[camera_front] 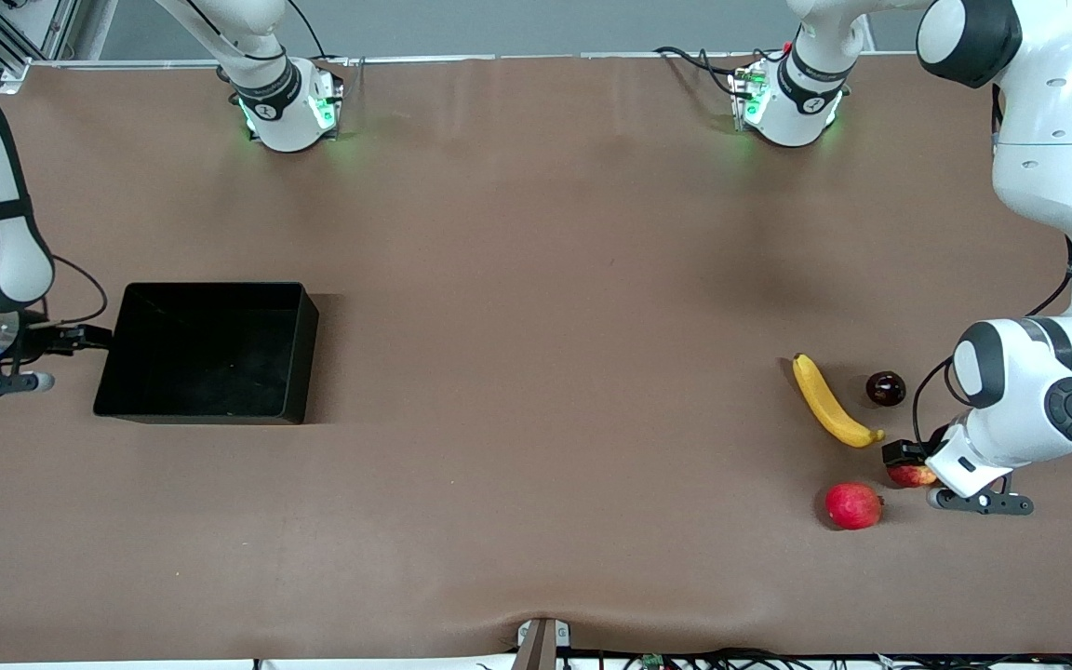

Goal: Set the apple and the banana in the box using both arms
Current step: 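Grasp the red-yellow apple with the left gripper while the right gripper grips the box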

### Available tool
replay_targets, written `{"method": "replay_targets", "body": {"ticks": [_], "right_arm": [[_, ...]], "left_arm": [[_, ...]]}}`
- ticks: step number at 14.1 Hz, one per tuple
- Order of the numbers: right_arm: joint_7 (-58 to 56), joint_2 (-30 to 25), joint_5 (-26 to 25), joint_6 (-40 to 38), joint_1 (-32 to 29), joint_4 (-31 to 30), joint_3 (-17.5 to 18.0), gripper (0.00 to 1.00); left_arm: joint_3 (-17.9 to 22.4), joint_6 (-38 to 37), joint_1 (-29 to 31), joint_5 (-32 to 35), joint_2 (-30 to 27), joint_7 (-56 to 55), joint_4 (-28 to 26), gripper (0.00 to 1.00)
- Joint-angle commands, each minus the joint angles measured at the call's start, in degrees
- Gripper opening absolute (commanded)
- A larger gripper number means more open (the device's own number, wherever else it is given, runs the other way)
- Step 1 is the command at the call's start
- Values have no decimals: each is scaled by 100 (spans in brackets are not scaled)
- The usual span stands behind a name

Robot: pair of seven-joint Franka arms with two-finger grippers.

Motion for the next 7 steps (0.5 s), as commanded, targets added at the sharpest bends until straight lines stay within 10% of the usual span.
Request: {"method": "replay_targets", "body": {"ticks": [1,2,7], "right_arm": [[-38,-209,-4,88,-94,-410,141,19],[-38,-227,22,62,-94,-437,150,0],[14,-341,119,-472,11,-262,211,0]], "left_arm": [[-7,31,19,-83,46,150,122,48],[-7,31,10,-39,28,185,122,38],[10,23,72,-21,-59,501,130,13]]}}
